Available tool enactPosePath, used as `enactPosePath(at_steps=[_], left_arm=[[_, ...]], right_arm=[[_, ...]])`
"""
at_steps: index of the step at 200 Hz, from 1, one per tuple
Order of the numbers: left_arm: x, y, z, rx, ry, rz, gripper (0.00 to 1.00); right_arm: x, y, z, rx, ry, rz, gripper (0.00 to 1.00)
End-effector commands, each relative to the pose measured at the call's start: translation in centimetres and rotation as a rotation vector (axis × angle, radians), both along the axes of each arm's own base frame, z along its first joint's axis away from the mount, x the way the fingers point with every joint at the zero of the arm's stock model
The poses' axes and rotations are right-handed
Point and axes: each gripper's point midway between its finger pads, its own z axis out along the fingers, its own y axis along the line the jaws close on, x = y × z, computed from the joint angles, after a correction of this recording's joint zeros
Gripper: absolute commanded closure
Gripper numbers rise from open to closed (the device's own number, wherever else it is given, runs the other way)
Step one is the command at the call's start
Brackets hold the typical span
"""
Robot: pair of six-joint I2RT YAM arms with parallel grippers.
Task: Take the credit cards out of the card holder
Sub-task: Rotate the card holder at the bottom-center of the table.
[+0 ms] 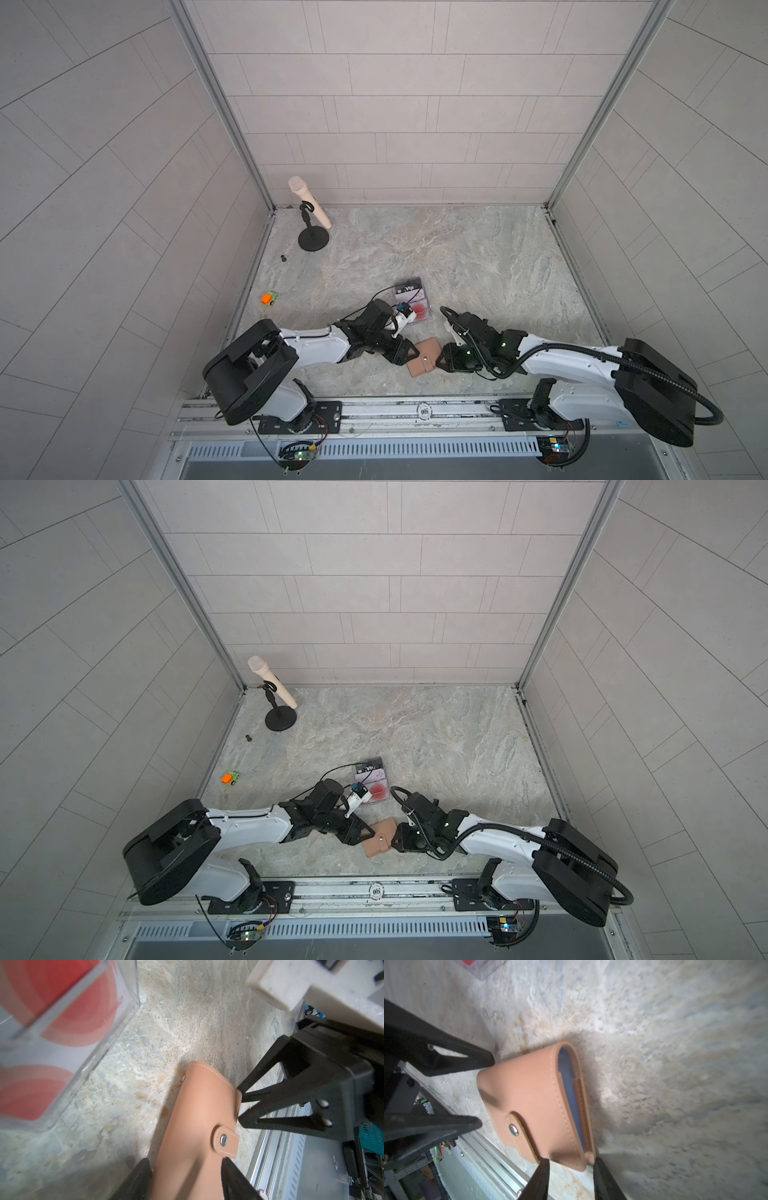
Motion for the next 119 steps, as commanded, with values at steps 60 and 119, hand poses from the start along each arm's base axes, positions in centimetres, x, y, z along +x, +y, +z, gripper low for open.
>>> enactPosePath(at_steps=[60,119], left_arm=[[-2.1,0.9,-0.7,0.006,0.057,0.053,0.41],[-1.2,0.6,-0.4,-0.034,0.085,0.161,0.41]], right_arm=[[3.4,1.6,-0.2,-0.029,-0.048,-0.038,0.75],[5.5,2.1,2.7,-0.098,-0.164,0.046,0.71]])
